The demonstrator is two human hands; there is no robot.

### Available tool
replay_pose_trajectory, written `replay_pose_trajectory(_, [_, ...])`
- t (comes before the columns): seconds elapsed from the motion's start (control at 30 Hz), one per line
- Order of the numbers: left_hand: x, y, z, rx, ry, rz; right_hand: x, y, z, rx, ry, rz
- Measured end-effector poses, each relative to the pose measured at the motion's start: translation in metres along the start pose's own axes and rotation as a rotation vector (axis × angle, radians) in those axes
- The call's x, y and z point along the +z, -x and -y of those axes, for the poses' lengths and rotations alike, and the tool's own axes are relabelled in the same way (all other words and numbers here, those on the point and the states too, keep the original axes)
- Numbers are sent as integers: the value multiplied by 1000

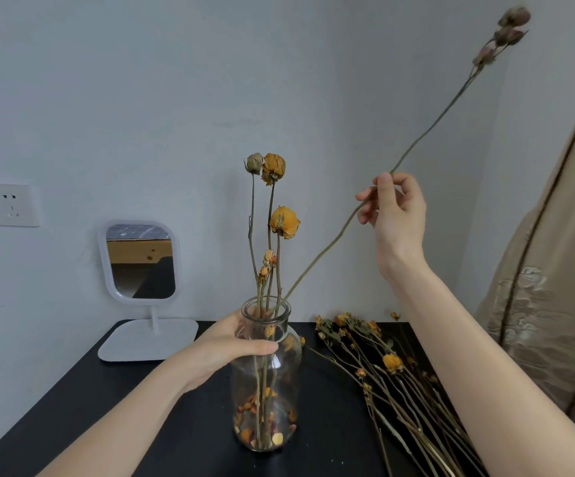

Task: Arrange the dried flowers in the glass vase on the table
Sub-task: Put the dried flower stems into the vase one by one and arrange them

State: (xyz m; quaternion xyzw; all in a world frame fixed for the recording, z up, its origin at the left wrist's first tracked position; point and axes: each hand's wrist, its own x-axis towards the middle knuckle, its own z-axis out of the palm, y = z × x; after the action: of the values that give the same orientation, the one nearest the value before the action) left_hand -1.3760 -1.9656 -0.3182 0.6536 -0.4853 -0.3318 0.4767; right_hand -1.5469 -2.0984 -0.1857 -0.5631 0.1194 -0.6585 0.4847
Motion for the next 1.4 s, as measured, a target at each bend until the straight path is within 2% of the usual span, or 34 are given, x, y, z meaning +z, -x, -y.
replay_pose_trajectory(0.2, [12, -2, 4, 29, 42, -113, 4, 0, -8, -17, 8, 9])
replay_pose_trajectory(0.6, [46, -13, 0, 99, 54, -347, 9, 32, -43, 172, 184, 295])
replay_pose_trajectory(0.83, [57, -18, 4, 150, 10, -478, 4, 55, -68, 248, 615, 498])
replay_pose_trajectory(0.93, [60, -19, 4, 159, 8, -511, 5, 53, -67, 259, 648, 487])
replay_pose_trajectory(1.2, [64, -21, 4, 158, 11, -511, 22, 31, -42, 225, 500, 392])
replay_pose_trajectory(1.4, [66, -21, 8, 154, 7, -506, 18, 36, -50, 233, 528, 410])
